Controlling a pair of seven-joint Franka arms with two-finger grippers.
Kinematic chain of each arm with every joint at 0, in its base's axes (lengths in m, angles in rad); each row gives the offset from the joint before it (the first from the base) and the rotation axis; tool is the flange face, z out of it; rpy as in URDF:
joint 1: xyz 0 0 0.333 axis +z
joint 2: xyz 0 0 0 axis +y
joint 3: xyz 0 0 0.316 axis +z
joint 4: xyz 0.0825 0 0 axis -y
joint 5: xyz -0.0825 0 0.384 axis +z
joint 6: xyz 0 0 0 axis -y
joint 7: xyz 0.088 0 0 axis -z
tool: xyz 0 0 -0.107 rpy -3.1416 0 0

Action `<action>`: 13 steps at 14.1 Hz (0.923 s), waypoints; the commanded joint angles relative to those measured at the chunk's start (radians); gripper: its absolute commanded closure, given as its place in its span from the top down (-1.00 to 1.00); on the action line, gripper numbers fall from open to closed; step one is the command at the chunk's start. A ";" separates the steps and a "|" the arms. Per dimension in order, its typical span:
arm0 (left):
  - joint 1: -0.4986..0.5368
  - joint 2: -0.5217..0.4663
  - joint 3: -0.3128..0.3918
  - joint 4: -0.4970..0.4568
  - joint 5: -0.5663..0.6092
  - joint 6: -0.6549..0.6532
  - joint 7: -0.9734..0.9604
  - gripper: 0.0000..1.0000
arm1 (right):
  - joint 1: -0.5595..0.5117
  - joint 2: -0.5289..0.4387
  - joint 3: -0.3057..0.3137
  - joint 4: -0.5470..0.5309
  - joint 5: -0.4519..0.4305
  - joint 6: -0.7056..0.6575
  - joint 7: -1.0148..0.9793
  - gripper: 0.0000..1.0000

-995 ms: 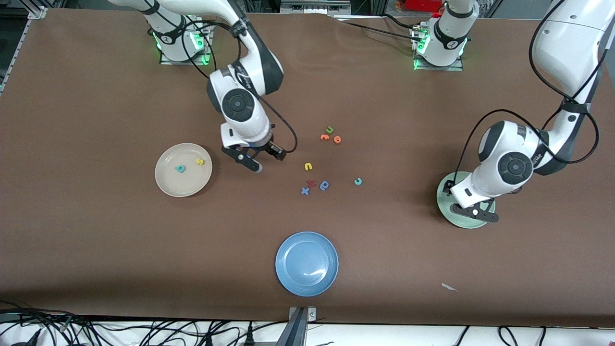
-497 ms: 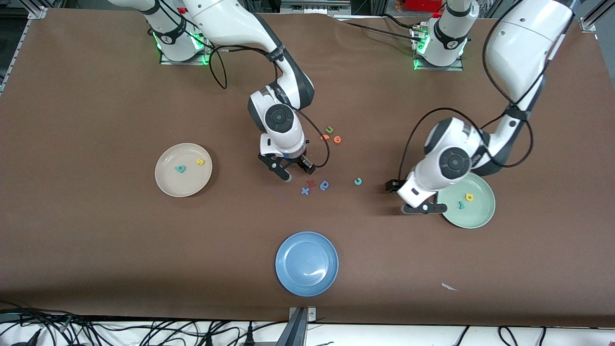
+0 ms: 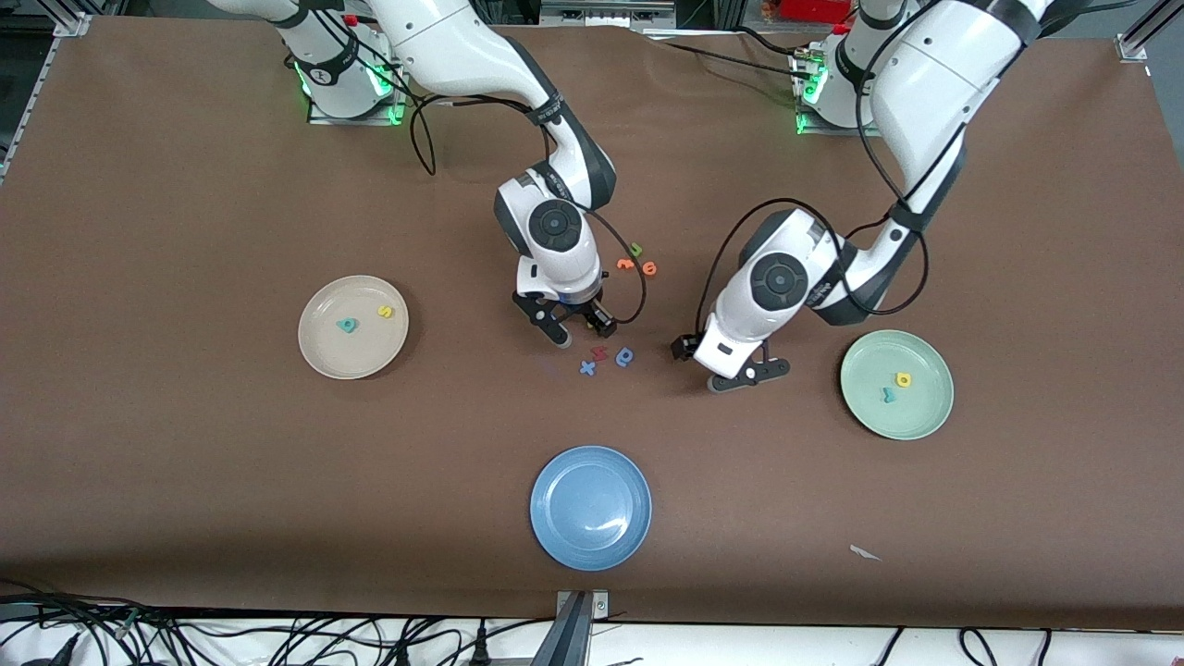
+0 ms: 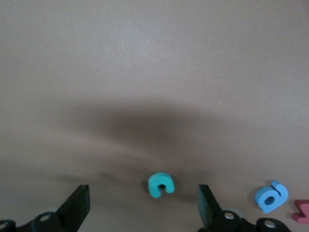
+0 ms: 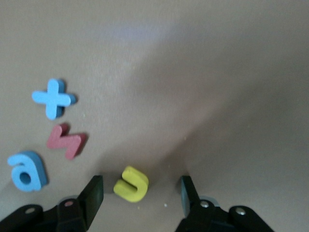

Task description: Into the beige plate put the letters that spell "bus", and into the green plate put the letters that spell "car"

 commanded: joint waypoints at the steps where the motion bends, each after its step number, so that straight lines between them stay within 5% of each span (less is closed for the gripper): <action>1: -0.030 0.032 0.017 0.026 0.022 0.014 -0.071 0.87 | 0.015 0.019 -0.009 0.029 0.011 0.000 0.014 0.21; 3: -0.051 0.046 0.029 0.029 0.036 0.014 -0.101 0.77 | 0.015 0.021 -0.009 0.029 0.011 0.000 0.015 -0.01; 13: -0.093 0.062 0.066 0.037 0.035 0.014 -0.154 0.06 | 0.013 0.033 -0.016 0.029 -0.017 0.006 0.014 -0.01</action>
